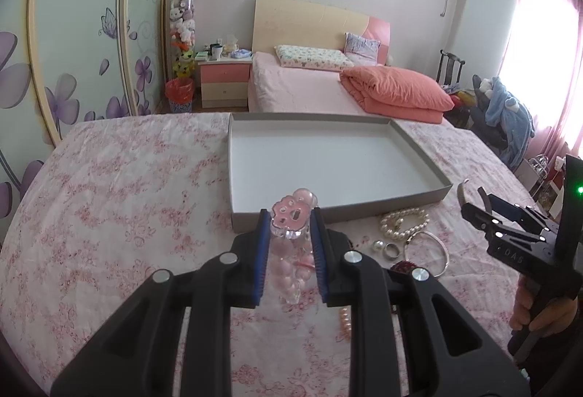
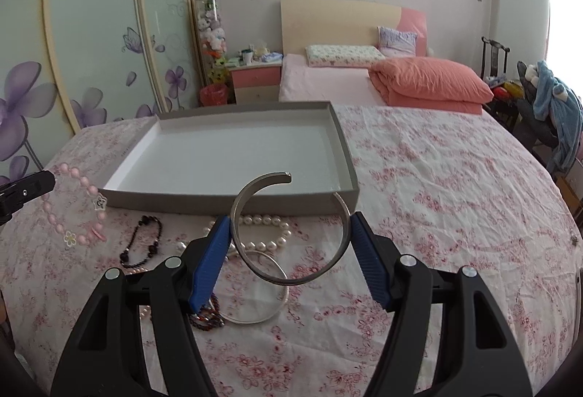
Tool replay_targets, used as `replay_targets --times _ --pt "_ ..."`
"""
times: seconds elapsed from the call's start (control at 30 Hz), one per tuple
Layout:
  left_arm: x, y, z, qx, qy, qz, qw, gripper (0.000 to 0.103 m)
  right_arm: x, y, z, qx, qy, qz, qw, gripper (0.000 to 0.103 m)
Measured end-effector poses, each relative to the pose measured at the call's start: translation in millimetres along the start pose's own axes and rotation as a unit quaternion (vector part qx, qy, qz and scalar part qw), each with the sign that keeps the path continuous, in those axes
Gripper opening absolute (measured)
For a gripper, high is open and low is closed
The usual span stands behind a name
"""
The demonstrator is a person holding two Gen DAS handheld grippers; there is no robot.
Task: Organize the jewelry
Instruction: 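Carry both held pieces into the grey tray and open both tools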
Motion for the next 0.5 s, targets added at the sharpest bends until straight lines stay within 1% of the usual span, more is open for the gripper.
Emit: replay_targets --times 0.23,0.33,0.5 --pt "8 -23 -15 0.028 0.004 -0.004 0.9996 0.021 -17 -27 -14 0.053 -0.004 -0.034 0.998 0.067" --pt "14 -42 -20 0.047 0.003 -0.008 0.9989 0.021 -22 -45 -20 0.086 -0.004 -0.047 0.995 0.067" --pt "24 -68 -21 0.071 0.001 -0.006 0.9975 0.021 -25 -69 -23 0.122 -0.003 -0.060 0.991 0.067"
Point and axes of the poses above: each gripper's, at about its wrist camera, not at the fingertips, and z roughly the way its jaws point, x to its right, y to its underside, the point moved 10 cm from there along z, roughly the way its jaws point, and after that the axes turned 11 degrees about -y, right-handed, at the moved point
